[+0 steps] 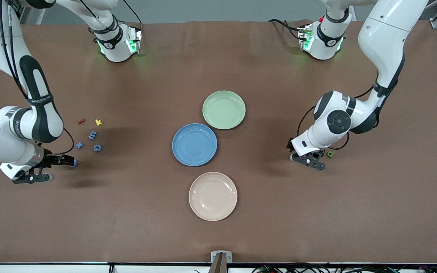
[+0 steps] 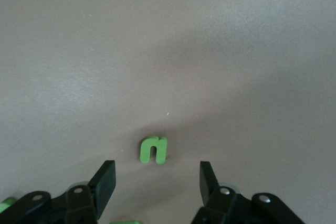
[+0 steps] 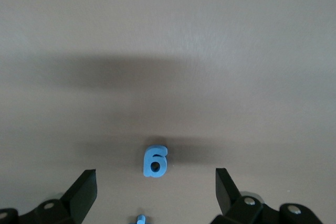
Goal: Sort letters by color into matching plates
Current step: 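Grasp green n with the left gripper while the right gripper grasps blue 6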
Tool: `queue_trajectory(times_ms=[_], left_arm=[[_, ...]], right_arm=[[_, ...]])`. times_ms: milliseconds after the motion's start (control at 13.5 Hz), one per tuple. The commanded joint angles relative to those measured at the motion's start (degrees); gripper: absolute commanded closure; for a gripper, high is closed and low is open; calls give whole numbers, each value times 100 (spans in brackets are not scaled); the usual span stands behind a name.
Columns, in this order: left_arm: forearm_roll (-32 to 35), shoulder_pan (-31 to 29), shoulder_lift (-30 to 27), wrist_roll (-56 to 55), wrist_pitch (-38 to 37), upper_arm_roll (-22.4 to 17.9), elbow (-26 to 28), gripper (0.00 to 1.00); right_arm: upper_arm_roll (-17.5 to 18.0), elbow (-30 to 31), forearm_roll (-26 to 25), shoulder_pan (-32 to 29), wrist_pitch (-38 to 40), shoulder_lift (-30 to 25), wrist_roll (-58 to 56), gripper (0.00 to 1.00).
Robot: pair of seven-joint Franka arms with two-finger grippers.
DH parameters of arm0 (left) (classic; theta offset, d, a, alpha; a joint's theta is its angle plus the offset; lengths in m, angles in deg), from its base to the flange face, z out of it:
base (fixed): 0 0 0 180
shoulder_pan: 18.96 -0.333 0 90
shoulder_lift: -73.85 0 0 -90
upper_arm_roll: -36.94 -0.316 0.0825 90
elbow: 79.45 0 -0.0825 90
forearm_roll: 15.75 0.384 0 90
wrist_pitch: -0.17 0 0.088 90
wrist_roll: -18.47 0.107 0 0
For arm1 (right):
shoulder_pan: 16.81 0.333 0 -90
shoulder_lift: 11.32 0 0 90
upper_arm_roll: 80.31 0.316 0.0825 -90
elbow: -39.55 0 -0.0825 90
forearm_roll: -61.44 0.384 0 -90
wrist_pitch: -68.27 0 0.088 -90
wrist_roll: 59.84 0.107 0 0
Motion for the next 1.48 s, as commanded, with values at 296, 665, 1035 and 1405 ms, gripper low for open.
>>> queue_trajectory(times_ms=[296, 665, 1035, 1405], left_arm=[[552, -46, 276, -25, 222, 28, -31, 38], [553, -46, 321, -25, 240, 19, -75, 43], [553, -37, 505, -25, 441, -25, -145, 49], [561, -55, 514, -25, 495, -33, -154, 92]], right_arm=[[92, 258, -22, -168, -569, 236, -91, 3], [92, 241, 198, -141, -850, 473, -100, 5], [92, 232, 198, -141, -833, 464, -100, 31], [92, 232, 198, -159, -833, 464, -100, 60]])
